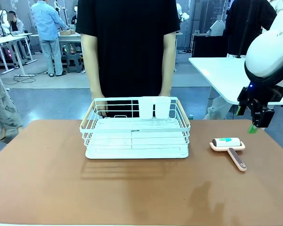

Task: Clean the table.
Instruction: Place the Lint Roller down when the Dish drying rack is positioned in the middle of the table.

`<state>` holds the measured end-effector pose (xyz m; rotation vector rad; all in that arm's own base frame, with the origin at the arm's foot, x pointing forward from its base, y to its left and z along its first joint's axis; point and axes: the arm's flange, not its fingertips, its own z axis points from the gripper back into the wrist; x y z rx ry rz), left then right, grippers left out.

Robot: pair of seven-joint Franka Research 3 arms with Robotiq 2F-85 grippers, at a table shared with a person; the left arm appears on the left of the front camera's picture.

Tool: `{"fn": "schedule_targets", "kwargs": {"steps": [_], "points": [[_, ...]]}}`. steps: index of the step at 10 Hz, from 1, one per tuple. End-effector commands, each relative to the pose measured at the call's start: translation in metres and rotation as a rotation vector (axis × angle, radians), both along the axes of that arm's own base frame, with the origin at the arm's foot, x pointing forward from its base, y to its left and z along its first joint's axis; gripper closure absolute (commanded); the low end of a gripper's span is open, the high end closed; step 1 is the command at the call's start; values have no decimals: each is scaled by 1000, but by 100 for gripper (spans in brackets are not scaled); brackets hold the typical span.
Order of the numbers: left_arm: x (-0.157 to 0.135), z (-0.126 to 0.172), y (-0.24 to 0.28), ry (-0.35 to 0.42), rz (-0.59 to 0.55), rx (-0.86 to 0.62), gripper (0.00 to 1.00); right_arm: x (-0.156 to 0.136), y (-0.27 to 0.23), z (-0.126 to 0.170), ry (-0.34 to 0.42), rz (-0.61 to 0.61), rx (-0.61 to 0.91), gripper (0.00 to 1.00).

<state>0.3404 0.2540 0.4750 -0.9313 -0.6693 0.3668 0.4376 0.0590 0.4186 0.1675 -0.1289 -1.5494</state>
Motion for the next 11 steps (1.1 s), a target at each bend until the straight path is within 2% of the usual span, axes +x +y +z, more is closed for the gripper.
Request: {"fn": "schedule_targets", "kwargs": {"steps": [1,11], "points": [[-1,2,2,-23,-2,-24,0,0,0,-2,-9,9,-1,0],[-1,2,2,-23,-2,-24,0,0,0,-2,-9,9,-1,0]]}}
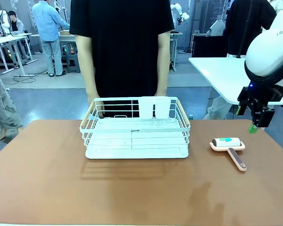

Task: Clean the table.
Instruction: Place the Lint Roller down when the Dish drying rack is positioned in the middle of the table.

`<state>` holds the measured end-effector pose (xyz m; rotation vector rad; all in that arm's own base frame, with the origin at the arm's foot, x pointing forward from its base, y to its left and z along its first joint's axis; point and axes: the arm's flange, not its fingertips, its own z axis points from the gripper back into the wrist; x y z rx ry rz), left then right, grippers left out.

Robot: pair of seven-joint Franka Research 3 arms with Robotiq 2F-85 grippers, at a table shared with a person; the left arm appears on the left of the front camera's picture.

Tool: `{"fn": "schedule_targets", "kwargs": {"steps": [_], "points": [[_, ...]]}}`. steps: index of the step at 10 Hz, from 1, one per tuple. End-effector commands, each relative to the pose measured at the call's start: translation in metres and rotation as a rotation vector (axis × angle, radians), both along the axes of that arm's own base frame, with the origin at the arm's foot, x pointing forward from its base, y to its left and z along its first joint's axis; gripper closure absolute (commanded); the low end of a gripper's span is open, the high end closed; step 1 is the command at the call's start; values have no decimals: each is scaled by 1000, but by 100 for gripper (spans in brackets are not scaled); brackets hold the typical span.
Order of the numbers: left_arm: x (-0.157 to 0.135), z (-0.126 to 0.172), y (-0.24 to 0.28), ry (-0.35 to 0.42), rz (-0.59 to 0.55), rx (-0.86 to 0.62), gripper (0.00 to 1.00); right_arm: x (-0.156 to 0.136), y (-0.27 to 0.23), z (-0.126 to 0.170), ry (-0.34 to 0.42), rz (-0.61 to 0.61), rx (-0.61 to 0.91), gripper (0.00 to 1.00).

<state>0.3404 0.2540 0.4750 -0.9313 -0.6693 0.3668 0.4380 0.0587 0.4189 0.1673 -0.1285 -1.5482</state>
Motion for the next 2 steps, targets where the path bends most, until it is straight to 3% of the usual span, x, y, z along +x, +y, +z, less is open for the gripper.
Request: {"fn": "schedule_targets", "kwargs": {"steps": [1,2], "points": [[-1,2,2,-23,-2,-24,0,0,0,-2,-9,8,-1,0],[-1,2,2,-23,-2,-24,0,0,0,-2,-9,8,-1,0]]}}
